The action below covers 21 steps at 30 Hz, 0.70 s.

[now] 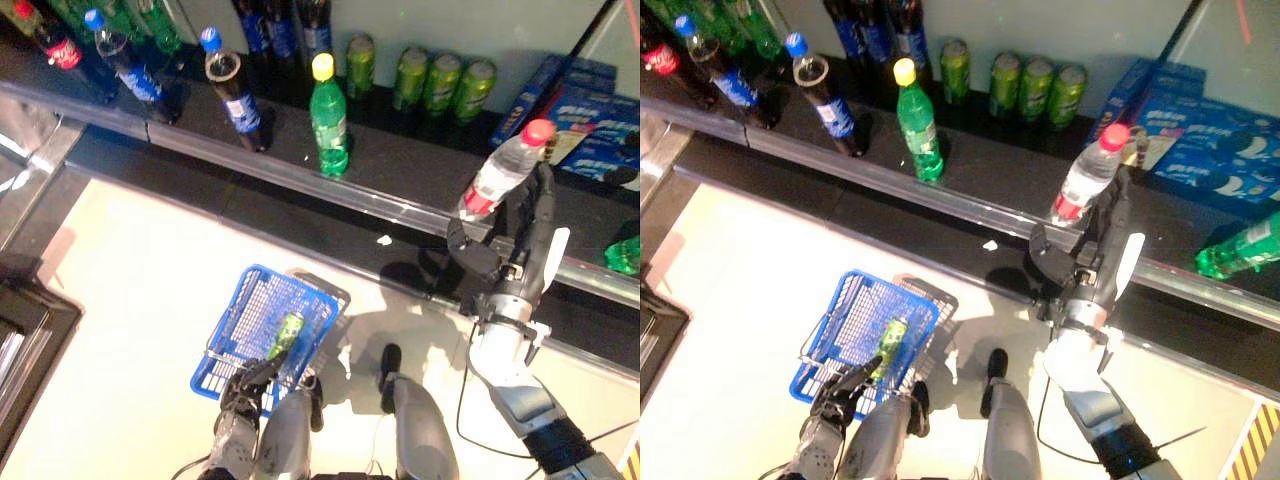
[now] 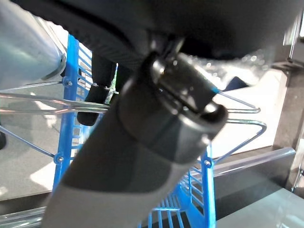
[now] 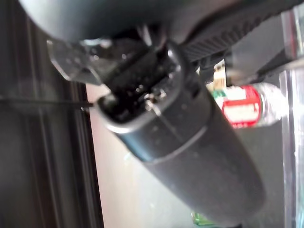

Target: Pick up the drink and place into the basket.

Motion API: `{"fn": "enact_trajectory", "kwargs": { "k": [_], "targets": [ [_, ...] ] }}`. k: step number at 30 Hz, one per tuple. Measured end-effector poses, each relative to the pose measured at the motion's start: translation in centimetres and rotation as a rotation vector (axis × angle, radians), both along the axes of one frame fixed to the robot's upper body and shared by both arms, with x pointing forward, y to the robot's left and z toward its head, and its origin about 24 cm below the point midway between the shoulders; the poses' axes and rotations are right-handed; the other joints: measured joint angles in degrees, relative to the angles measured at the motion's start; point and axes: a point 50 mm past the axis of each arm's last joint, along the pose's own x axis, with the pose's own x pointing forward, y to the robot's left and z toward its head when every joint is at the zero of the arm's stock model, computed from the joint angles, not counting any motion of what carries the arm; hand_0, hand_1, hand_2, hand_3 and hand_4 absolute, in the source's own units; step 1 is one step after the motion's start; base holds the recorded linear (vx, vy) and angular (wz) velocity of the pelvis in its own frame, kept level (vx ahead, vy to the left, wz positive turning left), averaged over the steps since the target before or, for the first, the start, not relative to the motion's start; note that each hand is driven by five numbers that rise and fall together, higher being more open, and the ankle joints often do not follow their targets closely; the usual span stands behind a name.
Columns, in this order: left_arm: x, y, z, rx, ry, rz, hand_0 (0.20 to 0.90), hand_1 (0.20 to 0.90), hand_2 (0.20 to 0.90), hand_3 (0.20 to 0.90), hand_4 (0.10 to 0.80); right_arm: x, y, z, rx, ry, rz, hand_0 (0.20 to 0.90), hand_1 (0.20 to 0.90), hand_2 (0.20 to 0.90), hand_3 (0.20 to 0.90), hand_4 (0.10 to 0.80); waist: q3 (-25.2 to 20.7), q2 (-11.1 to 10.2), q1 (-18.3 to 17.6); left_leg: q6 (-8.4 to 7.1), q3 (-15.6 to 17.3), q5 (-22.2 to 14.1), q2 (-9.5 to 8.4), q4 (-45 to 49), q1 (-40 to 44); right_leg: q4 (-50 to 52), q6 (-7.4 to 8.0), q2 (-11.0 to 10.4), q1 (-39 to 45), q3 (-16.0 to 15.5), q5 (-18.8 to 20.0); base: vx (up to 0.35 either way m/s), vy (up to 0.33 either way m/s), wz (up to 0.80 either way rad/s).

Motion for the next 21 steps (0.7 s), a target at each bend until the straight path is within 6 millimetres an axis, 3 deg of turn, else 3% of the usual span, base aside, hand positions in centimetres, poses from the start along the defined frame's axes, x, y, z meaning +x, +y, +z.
{"fn": "enact_trajectory", "kwargs": {
  "k": [4, 10, 21],
  "targets": [
    [0.7, -0.1, 0.4, -0.004, -0.018, -0.002, 0.3, 0.3, 0.3, 0.2, 0.1, 0.8, 0.2, 1.2, 0.006, -0.048, -0.015, 0.9, 0.9, 0.9, 0.9, 0.8, 0.7, 0.5, 0.7, 0.05, -0.6, -0.1, -0.01, 0.8, -1.5, 0.4, -0.07, -0.1, -0.9, -0.5, 0.1, 0.023, -0.016, 0.07],
    [0.9, 0.0, 0.5, -0.011, -0.033, -0.007, 0.3, 0.3, 0.3, 0.2, 0.1, 1.7, -1.2, 1.0, 0.024, -0.037, -0.114, 0.9, 0.9, 0.9, 0.9, 0.8, 0.9, 0.4, 3.0, -0.03, -1.3, -0.3, -0.07, 1.8, -1.8, 1.0, -0.33, -0.1, -1.0, -0.6, -0.1, 0.03, -0.011, 0.0],
    [1.3, 0.3, 0.8, -0.027, -0.038, -0.003, 0.3, 0.3, 0.3, 0.2, 0.1, 3.2, -2.9, 1.8, 0.104, -0.059, -0.214, 0.9, 0.9, 0.9, 0.9, 0.8, 1.5, 0.8, 3.6, 0.02, -2.2, -0.5, -0.06, 3.2, -3.8, 1.6, -0.25, -0.2, -2.1, -1.2, -0.1, 0.014, -0.018, 0.04]
  ]
}}
